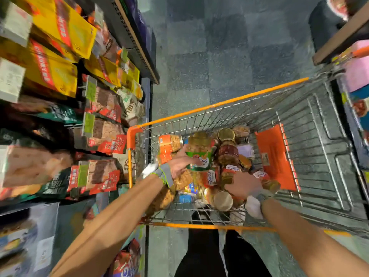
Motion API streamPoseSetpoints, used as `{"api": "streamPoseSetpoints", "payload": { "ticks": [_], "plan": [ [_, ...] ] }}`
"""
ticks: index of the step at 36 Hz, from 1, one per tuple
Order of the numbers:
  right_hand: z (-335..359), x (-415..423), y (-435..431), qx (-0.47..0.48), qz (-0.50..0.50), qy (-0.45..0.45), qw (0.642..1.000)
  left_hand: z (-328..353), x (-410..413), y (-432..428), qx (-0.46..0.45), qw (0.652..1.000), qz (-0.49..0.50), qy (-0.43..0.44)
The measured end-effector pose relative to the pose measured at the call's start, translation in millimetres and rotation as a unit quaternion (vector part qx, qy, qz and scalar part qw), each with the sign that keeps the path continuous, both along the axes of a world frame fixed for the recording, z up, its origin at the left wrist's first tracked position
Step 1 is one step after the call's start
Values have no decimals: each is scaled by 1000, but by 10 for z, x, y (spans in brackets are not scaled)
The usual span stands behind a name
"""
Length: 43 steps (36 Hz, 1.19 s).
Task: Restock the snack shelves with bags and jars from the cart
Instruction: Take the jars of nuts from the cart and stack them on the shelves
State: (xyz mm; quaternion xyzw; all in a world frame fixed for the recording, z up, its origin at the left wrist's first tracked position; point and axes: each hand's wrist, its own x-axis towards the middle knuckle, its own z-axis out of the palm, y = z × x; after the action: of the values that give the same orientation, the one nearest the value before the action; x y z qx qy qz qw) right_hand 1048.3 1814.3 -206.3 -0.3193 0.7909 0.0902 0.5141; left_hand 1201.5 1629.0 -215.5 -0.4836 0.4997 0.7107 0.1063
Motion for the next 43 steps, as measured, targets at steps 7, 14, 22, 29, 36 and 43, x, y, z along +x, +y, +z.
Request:
{"api": "streamPoseSetpoints", "payload": {
  "ticks": [7,14,22,29,36,43],
  "plan": [
    [-184,364,155,35,119,73,990,-335,204,265,23,997,67,32],
    [-288,467,74,29,83,27,996,-160,337,368,18,996,77,27],
    [-332,594,-67,70,34,24,997,-301,460,381,-3,997,72,-18],
    [-196,125,-234,37,-2,-21,999,-232,498,340,8,998,56,-1],
    [-118,-264,-603,40,-46,-51,997,-145,469,222,25,998,55,0],
    [25,-268,-845,47,-1,-59,997,-157,446,89,16,996,88,-11]
  ]
}}
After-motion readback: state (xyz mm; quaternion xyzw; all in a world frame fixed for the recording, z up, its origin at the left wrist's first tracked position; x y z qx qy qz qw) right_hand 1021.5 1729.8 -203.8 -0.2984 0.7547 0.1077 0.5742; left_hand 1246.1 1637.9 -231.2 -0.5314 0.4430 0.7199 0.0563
